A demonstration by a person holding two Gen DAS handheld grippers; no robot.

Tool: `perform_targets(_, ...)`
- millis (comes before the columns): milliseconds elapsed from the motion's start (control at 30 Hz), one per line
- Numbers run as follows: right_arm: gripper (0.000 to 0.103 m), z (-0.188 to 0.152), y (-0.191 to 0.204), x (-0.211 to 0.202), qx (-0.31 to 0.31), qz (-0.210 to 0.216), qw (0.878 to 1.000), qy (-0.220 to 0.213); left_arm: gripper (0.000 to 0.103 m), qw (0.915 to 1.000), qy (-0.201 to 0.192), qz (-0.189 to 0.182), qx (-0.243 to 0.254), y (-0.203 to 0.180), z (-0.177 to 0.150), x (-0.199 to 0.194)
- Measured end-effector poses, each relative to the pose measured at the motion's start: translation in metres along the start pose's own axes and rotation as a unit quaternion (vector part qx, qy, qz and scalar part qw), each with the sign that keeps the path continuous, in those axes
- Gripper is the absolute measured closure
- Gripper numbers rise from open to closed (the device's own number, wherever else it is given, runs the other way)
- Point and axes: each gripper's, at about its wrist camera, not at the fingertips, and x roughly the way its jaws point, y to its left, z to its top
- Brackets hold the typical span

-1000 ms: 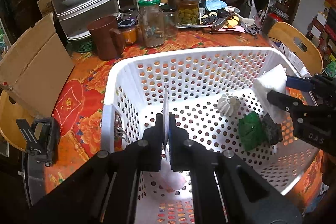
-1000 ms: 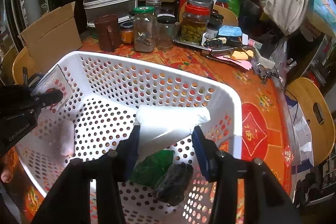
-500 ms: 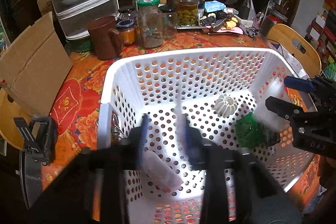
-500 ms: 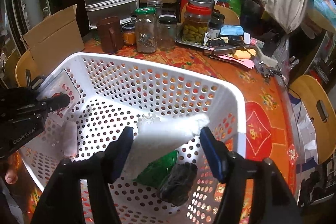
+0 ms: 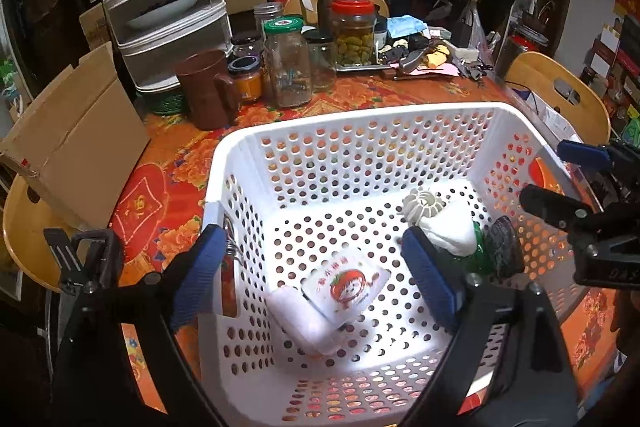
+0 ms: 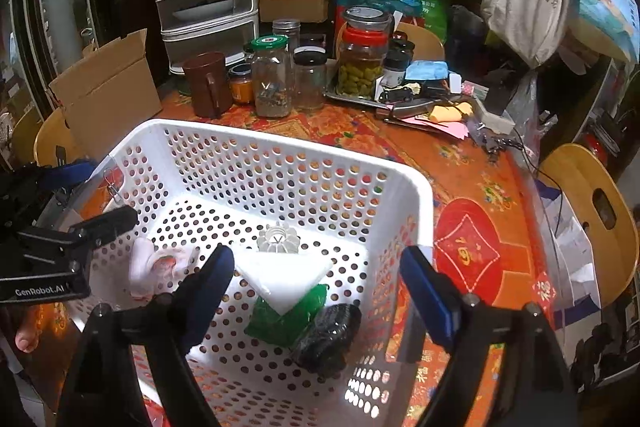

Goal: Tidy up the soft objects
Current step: 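Drop the white cloth from the right tool while the left tool drops the snack packet into the basket, then move both tools back to the table and grasp the white wrapped item with the left tool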

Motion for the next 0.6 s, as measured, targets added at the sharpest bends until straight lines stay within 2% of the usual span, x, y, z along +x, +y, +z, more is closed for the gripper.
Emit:
perform_targets(200, 0.018, -0.005, -0.006, -0.009, 0.006, 0.0, 1.0, -0.002, 0.012, 0.9999, -0.009, 0.0, 0.005, 0.0, -0.007, -0.014)
perform_targets(300, 0.017, -0.011, -0.011, -0.015, 0.01, 0.002, 1.0, -0.004, 0.007, 0.9998, -0.02, 0.004, 0.008, 0.001, -0.014, -0.029)
perform_targets(400, 0.01, -0.019, -0.017, -0.027, 0.022, 0.003, 1.0, -0.013, 0.003, 0.9994, -0.034, 0.005, 0.007, 0.002, -0.026, -0.054)
perform_targets(500, 0.008, -0.03, -0.021, -0.041, 0.03, 0.001, 0.999, -0.026, 0.002, 0.9986, -0.046, 0.025, 0.012, 0.004, -0.041, -0.077)
perform_targets(600, 0.008, -0.044, -0.022, -0.056, 0.028, -0.004, 0.999, -0.038, 0.001, 0.9983, -0.054, 0.019, 0.001, 0.01, -0.06, -0.101)
